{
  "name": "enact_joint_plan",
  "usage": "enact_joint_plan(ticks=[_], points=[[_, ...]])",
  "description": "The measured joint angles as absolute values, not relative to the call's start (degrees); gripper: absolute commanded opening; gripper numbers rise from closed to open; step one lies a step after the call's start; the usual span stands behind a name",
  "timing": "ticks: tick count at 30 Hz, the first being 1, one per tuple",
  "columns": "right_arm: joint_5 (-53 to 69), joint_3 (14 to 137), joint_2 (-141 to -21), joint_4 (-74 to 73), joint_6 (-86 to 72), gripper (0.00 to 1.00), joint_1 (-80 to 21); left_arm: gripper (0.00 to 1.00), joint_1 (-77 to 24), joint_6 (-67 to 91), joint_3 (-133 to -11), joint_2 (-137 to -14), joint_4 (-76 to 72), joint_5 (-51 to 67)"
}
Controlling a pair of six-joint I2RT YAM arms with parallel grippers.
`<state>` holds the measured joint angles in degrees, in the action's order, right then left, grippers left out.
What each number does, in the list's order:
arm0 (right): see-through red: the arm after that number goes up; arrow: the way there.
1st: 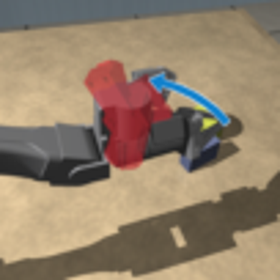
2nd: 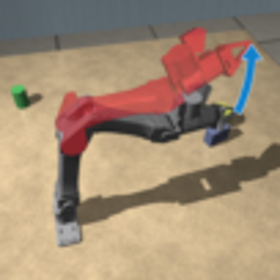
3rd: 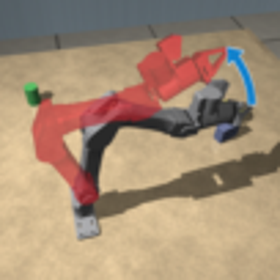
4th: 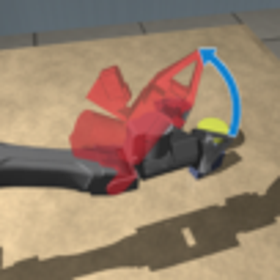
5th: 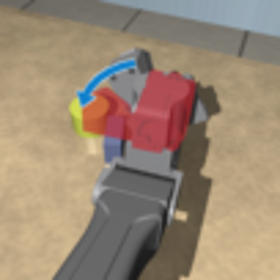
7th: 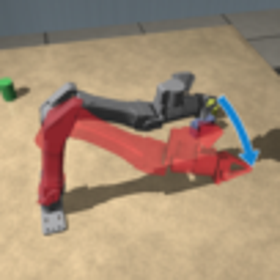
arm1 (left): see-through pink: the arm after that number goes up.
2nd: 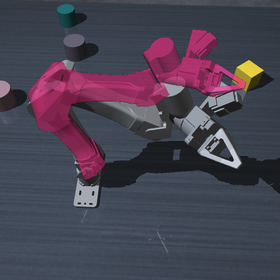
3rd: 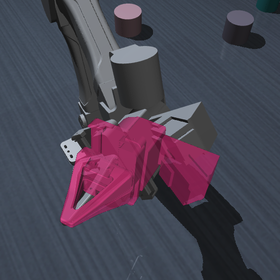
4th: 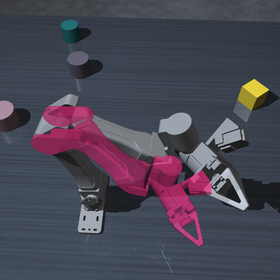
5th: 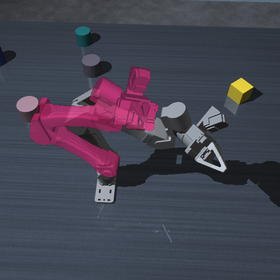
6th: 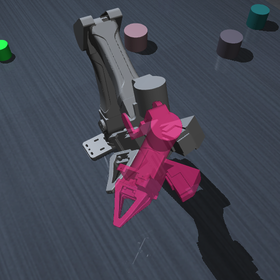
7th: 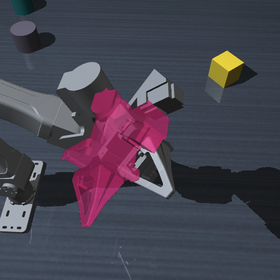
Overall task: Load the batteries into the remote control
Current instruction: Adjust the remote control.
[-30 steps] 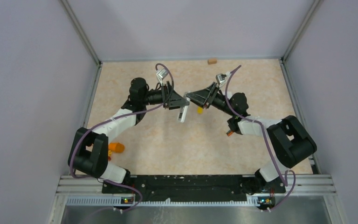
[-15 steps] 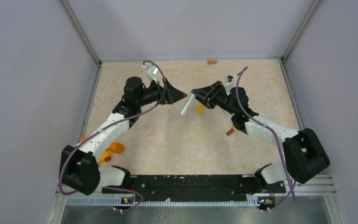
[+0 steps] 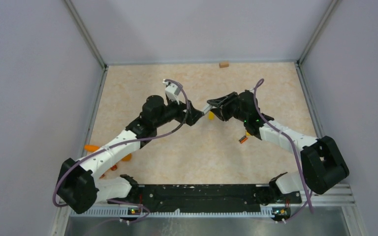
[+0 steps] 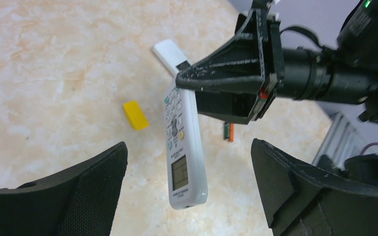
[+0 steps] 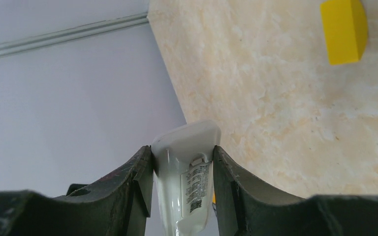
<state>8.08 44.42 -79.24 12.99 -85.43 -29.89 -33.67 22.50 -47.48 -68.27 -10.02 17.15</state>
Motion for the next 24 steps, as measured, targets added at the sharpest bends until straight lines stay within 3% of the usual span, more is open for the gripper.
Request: enact_joint_plan(ticks=[3,15,18,21,24], points=[[8.10,45.25,-79.24,9.45,-87.66,0.12,-29.89,0.89,-37.36,18.68,-46.04,-68.31,-8.71,12.78],[9.74,48.53,-79.35,2.04,-92.40,0.12,-29.89,0.29,-42.41,10.44,-45.65,-72.01,-6.39,3.99],[9.67,48.56,-79.44,0.75,-92.05,0.43,-29.89,0.03,-42.63,9.41,-45.78,-72.86,-6.02,5.13],[9.65,48.56,-79.57,0.19,-90.24,0.67,-29.89,0.00,-43.42,9.74,-45.95,-72.93,-5.34,4.75],[9.43,48.42,-79.46,0.58,-84.58,0.76,-29.89,0.00,-42.52,12.29,-45.98,-72.93,-4.62,4.14]])
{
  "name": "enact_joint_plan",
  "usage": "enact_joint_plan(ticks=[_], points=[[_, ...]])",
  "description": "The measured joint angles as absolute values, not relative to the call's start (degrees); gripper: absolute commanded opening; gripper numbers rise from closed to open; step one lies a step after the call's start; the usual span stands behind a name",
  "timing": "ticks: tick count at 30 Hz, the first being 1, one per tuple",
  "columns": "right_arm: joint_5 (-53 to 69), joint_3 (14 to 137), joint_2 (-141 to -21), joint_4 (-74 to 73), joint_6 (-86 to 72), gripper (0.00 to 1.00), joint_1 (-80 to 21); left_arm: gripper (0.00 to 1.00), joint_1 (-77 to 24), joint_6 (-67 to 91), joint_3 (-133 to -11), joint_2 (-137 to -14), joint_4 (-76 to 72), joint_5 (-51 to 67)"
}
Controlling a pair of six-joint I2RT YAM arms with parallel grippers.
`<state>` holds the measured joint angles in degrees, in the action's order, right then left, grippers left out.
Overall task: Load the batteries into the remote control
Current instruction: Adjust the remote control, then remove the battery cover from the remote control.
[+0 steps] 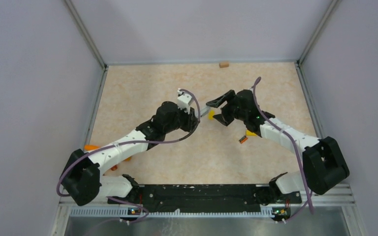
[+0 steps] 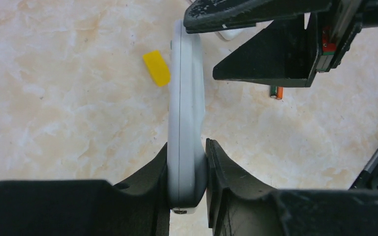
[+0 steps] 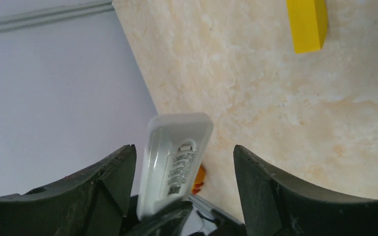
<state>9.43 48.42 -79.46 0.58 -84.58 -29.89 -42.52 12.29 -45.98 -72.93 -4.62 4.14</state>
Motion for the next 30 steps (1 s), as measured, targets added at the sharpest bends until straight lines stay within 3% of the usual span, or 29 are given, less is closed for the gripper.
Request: enact_joint_plan(ticks=[8,13,17,19,25,30], points=[[13.13,41.78,-72.79,5.34,-58.35,0.86,-28.38,0.00,-36.49,17.98,-48.71,-75.64,1.10,20.45],[16.93,40.91,-70.59,6.22,-49.82,0.71,-28.32,0.00,-33.71,20.58,-48.88,-77.41,3.11,32.99],[19.57,40.75,-70.57,6.17,-45.43,0.48,-28.32,0.00,-32.27,24.10,-50.70,-81.78,5.39,38.96],[21.52,40.07,-70.63,7.03,-44.10,0.42,-28.32,0.00,-31.94,25.85,-51.42,-84.49,6.09,41.15],[23.88,36.12,-70.96,7.29,-43.40,0.40,-28.36,0.00,-31.75,30.20,-51.51,-91.68,7.53,44.47],[23.62,34.20,-72.10,5.37,-43.35,0.46,-28.36,0.00,-31.57,32.14,-51.66,-96.40,8.29,45.60]])
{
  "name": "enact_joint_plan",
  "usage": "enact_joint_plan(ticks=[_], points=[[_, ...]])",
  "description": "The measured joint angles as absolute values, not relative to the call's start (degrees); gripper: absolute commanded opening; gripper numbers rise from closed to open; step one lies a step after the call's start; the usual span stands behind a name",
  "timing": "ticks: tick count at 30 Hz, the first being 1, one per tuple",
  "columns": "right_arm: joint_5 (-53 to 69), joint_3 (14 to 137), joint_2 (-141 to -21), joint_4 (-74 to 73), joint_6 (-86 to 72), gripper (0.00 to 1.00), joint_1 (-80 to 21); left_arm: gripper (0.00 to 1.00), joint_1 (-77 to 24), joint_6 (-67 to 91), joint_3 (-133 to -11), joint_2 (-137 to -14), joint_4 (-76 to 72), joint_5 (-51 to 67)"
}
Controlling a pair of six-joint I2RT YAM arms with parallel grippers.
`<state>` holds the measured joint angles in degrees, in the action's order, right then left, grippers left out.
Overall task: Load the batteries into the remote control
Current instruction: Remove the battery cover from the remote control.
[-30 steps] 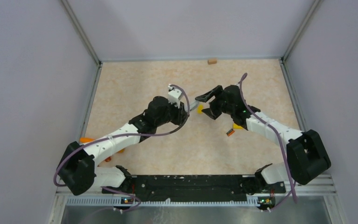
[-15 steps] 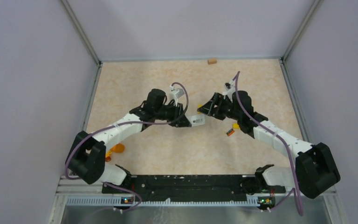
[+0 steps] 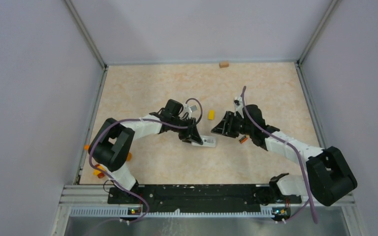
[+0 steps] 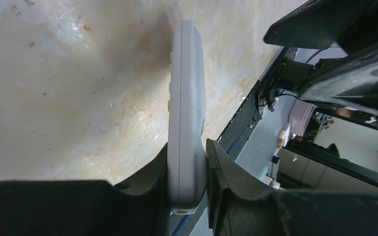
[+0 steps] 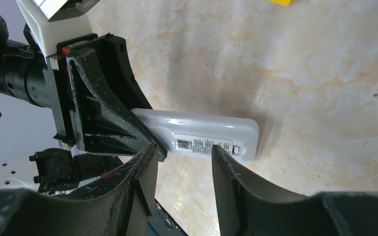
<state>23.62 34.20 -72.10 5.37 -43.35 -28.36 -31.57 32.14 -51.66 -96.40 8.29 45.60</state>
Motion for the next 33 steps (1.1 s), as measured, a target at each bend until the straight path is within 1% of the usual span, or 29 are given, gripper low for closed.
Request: enact_joint_plan(ticks=[4,9,14,26,33], points=[[24.16,32.45,-74.22,6.22,-44.01,0.43,-28.38,0.00,-31.38,32.88,-52.31,-97.65,9.15,46.02],[24.38,32.16,-78.48,6.85,-44.47,0.44,-28.86,0.00,-31.18,32.93,-53.52,-98.54,10.33,46.06],[24.56,30.41,-80.18,9.93,-45.23,0.39,-29.52,0.00,-30.83,33.26,-54.54,-100.29,10.70,47.44],[24.75,30.20,-83.42,14.35,-45.95,0.40,-29.52,0.00,-29.87,34.87,-55.40,-101.82,11.57,49.04],[25.61,28.10,-84.51,20.23,-47.77,0.40,-29.45,0.00,-29.26,35.11,-55.40,-102.06,11.84,49.47]])
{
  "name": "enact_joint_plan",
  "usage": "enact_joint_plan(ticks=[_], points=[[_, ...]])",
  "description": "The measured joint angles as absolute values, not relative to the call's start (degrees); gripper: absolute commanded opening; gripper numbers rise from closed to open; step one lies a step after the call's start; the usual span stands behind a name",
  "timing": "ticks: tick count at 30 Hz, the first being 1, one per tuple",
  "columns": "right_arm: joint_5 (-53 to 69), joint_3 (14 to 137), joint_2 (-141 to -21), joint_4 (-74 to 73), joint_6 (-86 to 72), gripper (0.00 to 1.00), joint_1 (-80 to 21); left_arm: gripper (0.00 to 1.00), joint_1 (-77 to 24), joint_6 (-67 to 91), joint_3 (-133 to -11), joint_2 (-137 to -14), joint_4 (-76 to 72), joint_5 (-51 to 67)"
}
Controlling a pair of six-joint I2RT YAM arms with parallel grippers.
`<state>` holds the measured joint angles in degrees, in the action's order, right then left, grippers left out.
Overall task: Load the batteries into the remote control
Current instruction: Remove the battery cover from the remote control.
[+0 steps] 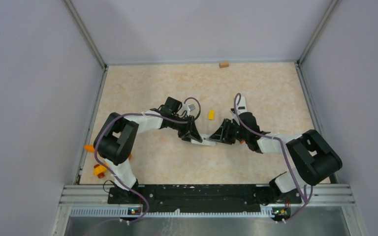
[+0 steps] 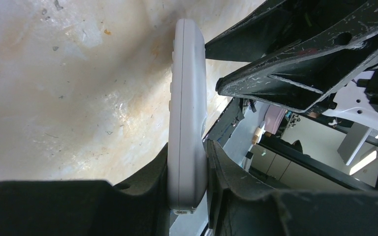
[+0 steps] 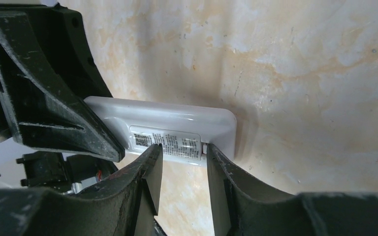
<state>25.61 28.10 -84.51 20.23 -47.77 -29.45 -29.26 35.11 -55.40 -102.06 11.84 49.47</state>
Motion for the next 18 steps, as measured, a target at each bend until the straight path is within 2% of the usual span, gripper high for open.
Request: enact_joint_plan(ticks=[11,18], points=[[28.80,16.82,-92.90,54.54,-61.80,0.35,-27.92,0.00,-28.34,35.66,-54.41,-102.98,11.00,51.29],[28.45,15.64,-95.00,59.72,-64.86,0.33,-27.90,0.00,-28.34,35.62,-54.19,-103.04,11.27,51.33]])
